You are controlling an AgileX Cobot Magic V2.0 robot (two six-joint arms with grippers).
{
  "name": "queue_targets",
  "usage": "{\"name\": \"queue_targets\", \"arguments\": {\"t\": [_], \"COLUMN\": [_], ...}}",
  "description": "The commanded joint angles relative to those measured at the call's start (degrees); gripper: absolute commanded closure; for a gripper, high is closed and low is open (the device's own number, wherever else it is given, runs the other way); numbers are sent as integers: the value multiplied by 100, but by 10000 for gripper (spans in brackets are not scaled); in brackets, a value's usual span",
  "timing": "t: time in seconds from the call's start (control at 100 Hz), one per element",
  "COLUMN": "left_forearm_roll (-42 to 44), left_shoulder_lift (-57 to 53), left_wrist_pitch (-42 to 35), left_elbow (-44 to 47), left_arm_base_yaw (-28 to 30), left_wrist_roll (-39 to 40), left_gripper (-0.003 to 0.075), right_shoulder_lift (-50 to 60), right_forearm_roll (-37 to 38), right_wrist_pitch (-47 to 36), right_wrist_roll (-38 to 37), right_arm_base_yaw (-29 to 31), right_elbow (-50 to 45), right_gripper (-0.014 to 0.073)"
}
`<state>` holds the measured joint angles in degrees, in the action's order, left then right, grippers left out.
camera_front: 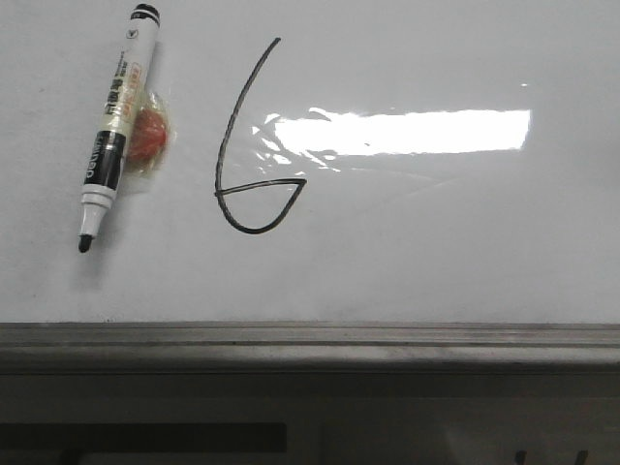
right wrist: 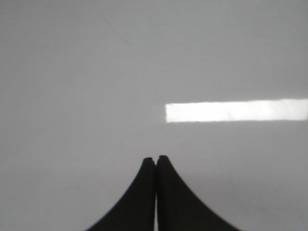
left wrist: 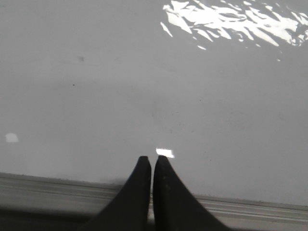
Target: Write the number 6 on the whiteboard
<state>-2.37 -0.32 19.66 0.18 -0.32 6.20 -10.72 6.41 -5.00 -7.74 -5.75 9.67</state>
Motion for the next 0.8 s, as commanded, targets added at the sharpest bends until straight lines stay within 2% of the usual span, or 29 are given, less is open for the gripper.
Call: {"name": "queue_targets", "arguments": {"t": [0.0,0.17,0.33,0.54,0.61,0.79], "left_forearm_roll": [28,28,28,28,28,1], "left_shoulder_lift": [-182,-182,-182,-182,-182,-172], "left_wrist_pitch": [-188,-188,-188,-199,-199,-199], "left_elbow": [257,257,257,257,257,257], "left_arm_base_yaw": [20,20,20,20,20,20], "left_wrist_roll": [-16,-16,-16,-16,-16,-16], "left_gripper": [739,739,739,739,739,739], "right_shoulder_lift": [-107,-96,229,984,1277,1245], "right_forearm_roll": [-20,-53,-66,-3,9,9], "right_wrist_pitch": [-495,-473,-192,1522,1827,2273], "right_wrist_roll": [-85,-85,-85,-74,-74,-74], "right_arm_base_yaw": [441,1006,1089,1089,1089,1089], "right_elbow": [-92,-627,-1171,-1193,-1193,-1193], "right_gripper": [657,657,657,657,657,657]}}
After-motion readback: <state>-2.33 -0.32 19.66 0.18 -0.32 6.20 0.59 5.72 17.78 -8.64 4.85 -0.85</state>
